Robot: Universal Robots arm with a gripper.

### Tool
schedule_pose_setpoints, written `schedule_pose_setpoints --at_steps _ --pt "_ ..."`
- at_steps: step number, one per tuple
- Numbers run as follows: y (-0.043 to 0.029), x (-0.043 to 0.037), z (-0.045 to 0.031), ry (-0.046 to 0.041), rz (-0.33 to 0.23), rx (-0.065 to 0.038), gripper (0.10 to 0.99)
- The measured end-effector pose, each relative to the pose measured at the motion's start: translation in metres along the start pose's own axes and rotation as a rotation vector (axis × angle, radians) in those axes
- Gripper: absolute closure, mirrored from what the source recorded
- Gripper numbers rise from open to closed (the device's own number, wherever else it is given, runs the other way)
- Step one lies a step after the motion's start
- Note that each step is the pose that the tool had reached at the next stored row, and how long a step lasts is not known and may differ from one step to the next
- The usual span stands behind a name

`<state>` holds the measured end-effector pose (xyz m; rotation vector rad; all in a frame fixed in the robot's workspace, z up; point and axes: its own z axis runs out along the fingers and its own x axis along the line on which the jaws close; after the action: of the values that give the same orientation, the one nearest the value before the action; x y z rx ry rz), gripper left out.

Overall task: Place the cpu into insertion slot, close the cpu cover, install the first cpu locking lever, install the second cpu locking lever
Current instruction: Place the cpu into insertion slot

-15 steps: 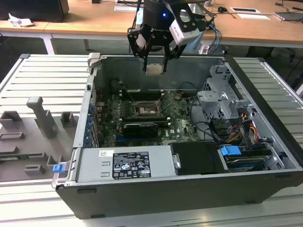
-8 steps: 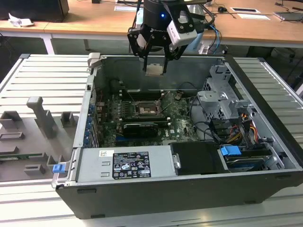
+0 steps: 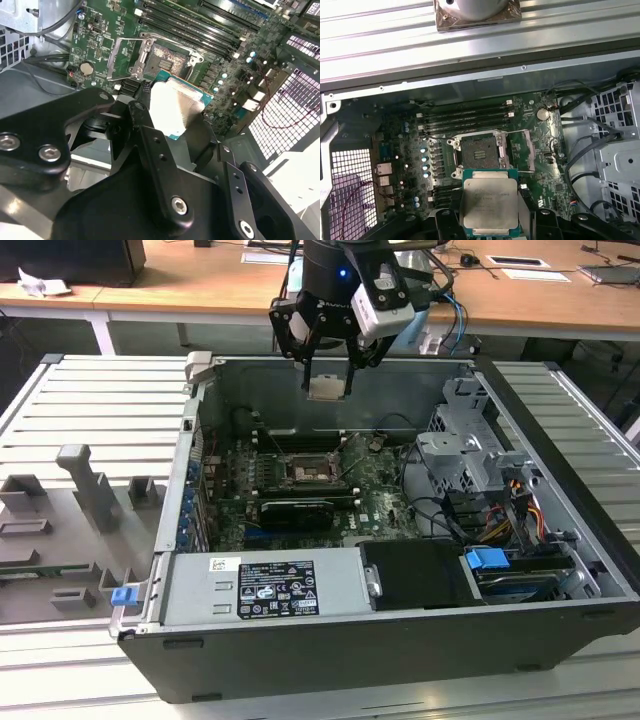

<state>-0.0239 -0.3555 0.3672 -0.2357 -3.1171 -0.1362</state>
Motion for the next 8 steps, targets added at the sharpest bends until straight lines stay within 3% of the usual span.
schedule_pose_setpoints --at_steps 8 --pt "0.0000 0.0000 0.0006 -0.0021 0.024 0.000 0.561"
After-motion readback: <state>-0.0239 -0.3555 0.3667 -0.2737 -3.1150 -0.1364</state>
